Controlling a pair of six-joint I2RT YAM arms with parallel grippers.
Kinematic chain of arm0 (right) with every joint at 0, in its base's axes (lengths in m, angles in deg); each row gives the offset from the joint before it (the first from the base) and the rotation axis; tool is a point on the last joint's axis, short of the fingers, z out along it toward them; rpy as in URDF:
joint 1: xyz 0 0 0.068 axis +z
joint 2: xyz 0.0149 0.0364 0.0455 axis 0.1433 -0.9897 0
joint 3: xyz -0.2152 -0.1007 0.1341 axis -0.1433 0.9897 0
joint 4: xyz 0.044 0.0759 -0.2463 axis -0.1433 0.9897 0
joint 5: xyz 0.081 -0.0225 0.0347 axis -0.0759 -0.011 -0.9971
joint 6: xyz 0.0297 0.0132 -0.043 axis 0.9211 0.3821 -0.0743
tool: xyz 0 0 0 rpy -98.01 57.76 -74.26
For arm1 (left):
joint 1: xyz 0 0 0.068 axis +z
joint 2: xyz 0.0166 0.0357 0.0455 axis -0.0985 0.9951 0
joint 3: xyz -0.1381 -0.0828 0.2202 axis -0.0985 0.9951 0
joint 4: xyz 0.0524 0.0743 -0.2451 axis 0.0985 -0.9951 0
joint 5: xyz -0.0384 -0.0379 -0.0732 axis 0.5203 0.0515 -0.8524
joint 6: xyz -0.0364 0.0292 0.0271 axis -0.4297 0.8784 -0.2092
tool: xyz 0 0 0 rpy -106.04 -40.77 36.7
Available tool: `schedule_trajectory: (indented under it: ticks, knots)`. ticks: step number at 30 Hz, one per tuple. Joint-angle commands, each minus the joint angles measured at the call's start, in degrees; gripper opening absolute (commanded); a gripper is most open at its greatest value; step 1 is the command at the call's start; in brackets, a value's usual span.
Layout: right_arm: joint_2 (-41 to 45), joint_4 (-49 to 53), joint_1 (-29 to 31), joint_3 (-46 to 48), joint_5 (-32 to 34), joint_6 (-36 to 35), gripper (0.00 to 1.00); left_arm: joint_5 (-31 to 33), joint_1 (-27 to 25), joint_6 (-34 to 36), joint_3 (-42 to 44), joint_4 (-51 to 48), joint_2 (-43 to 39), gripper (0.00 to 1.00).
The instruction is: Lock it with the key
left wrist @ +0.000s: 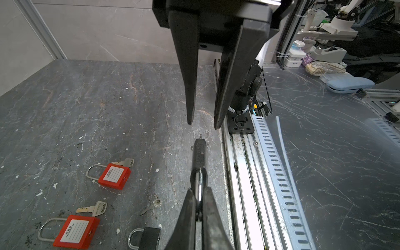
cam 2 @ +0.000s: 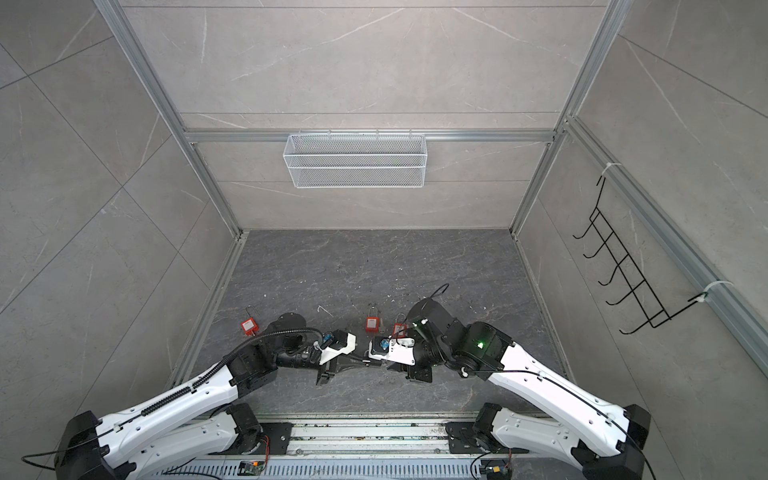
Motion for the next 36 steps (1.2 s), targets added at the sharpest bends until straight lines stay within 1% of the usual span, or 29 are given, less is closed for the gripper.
schedule_trajectory:
  ticks: [1,5,11,13,16,18,23,28,36]
  knots:
    - [-0.6,0.1,-0.2,-0.9,-1.1,-1.2,0.26,-2.3,0.1,1.5,-2.9,1.1,-0.1,0.00]
    - [-1.6,-1.0,-0.3,-0.2,-0.4,-1.6,0.22,-2.3,0.1,1.5,-2.9,1.1,-0.1,0.00]
    - [-2.4,-3.6,-0.3,0.7,-1.0,-1.1,0.15,-2.6,0.1,1.1,-2.4,1.7,0.3,0.00]
    - [-2.6,-4.0,-0.3,1.1,-1.6,-1.2,0.14,-2.7,0.1,1.0,-2.4,2.0,0.5,0.00]
    - [-3.6,-3.5,-0.3,1.1,-1.9,-1.4,0.12,-2.7,0.1,0.9,-2.2,2.8,0.4,0.00]
    - [-4.1,-2.9,-0.3,0.9,-1.8,-1.6,0.08,-2.6,0.1,0.8,-2.2,2.9,0.5,0.00]
    - [-3.9,-2.0,-0.3,1.4,-0.9,-1.9,0.07,-2.4,0.0,0.9,-2.3,2.3,0.2,0.00]
    - [-3.1,-1.9,-0.2,2.4,0.0,-1.8,0.00,-2.2,0.1,1.2,-2.4,1.7,-0.1,0.00]
    - [-1.7,0.2,-0.9,3.0,2.0,-2.3,0.00,-1.3,0.2,2.4,-3.0,-0.7,-0.5,0.00]
